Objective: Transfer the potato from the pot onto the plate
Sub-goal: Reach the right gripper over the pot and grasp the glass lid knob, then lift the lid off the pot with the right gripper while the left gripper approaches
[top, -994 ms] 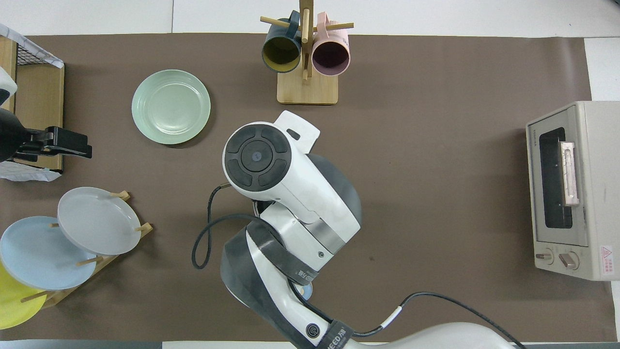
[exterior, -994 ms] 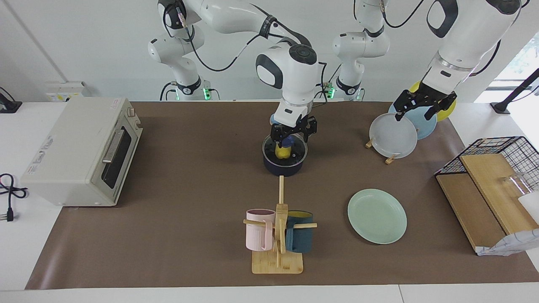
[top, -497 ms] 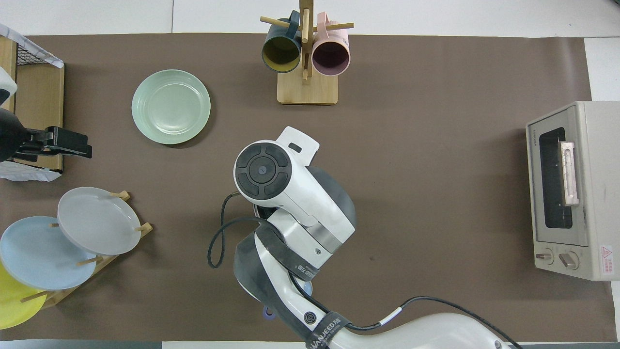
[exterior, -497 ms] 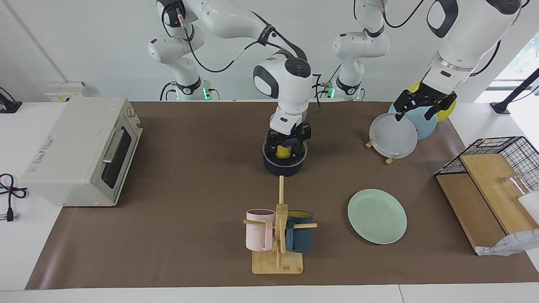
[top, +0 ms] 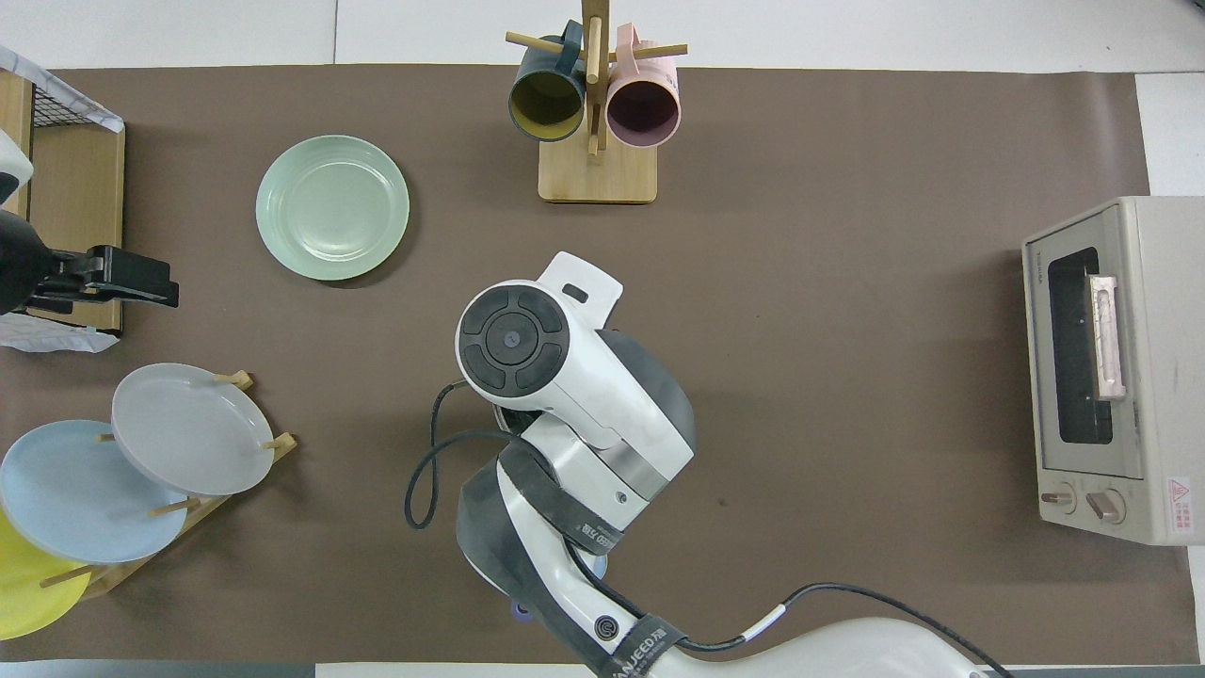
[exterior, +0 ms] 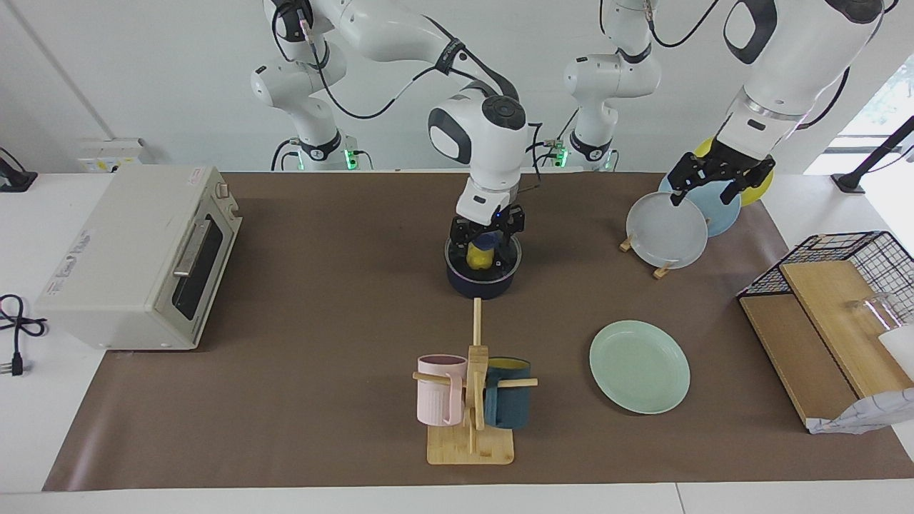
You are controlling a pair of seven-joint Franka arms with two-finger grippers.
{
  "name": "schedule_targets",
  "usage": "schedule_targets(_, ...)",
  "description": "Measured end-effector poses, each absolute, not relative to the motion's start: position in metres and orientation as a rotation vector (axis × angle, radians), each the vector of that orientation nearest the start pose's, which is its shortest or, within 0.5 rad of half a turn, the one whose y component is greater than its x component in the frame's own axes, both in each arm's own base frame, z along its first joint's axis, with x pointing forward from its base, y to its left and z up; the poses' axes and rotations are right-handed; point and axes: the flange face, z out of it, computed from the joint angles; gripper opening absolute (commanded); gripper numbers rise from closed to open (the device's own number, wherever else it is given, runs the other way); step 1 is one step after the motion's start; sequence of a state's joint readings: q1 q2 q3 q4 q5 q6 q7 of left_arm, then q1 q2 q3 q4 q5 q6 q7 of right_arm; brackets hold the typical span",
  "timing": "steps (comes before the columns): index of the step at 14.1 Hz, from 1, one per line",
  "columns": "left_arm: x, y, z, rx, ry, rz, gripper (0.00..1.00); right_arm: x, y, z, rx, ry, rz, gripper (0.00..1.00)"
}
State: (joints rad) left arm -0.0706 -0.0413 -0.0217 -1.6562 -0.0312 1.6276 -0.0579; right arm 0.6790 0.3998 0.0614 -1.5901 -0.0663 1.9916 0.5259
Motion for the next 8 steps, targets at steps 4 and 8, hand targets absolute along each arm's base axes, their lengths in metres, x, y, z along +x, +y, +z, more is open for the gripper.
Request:
schedule_targets(4,0.5437,-0.0539,0.6121,-3.172,0.052,-0.022,1.0,0.5003,0.4456,0.4039,-3.148,-0.375,-0.034,0.74)
schedule_targets(8,0.5437,-0.0549,0.6121,-3.172,0.055,-0.023,1.0,0.4962,0.4499,0.4057,-3.141,-0.389,-0.035,0.45)
